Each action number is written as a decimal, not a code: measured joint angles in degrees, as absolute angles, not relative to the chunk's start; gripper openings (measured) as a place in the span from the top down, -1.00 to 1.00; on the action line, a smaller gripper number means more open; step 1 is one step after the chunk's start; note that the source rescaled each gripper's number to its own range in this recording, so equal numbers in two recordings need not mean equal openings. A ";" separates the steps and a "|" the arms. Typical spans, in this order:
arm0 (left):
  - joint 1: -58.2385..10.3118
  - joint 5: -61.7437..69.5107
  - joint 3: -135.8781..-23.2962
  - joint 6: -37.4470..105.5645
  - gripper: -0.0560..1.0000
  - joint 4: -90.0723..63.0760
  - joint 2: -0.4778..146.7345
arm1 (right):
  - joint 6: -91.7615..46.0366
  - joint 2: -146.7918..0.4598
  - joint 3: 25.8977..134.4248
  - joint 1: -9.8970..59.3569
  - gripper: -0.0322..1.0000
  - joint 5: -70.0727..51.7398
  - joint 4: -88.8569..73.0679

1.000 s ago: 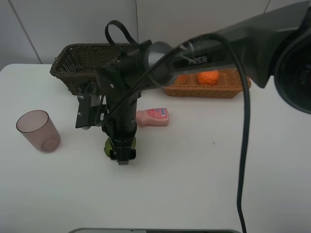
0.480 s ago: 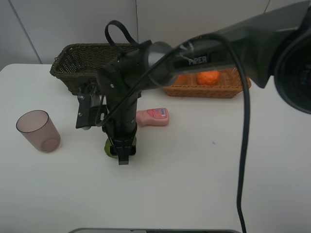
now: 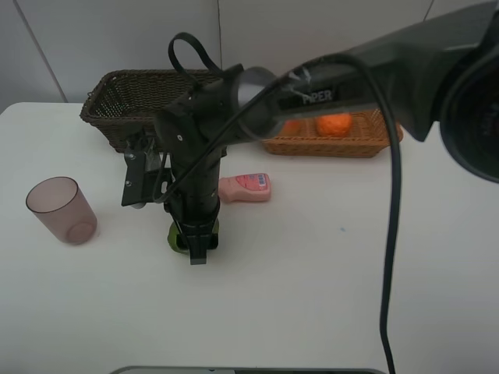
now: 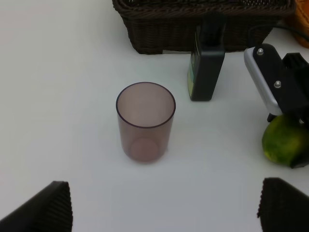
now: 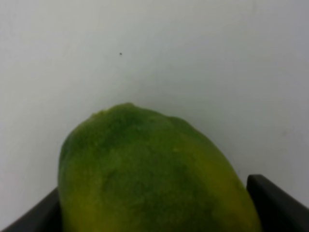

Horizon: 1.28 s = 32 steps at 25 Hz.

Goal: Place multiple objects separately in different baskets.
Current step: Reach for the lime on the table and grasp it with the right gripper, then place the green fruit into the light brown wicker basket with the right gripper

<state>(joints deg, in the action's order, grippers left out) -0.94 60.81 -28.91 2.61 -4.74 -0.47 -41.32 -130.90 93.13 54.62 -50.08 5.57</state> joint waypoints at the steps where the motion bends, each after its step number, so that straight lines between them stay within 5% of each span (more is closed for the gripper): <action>1: -0.94 60.81 -28.91 2.61 -0.99 -4.74 -0.47 | -41.32 -130.90 93.13 54.62 0.20 -50.08 5.57; 13: -0.94 60.81 -28.91 2.61 -0.99 -4.74 -0.47 | -39.24 -130.55 93.13 54.62 0.20 -51.13 5.36; 32: -0.94 60.81 -28.91 2.61 -0.99 -4.74 -0.47 | -6.23 -123.76 96.98 47.26 0.20 -55.98 8.10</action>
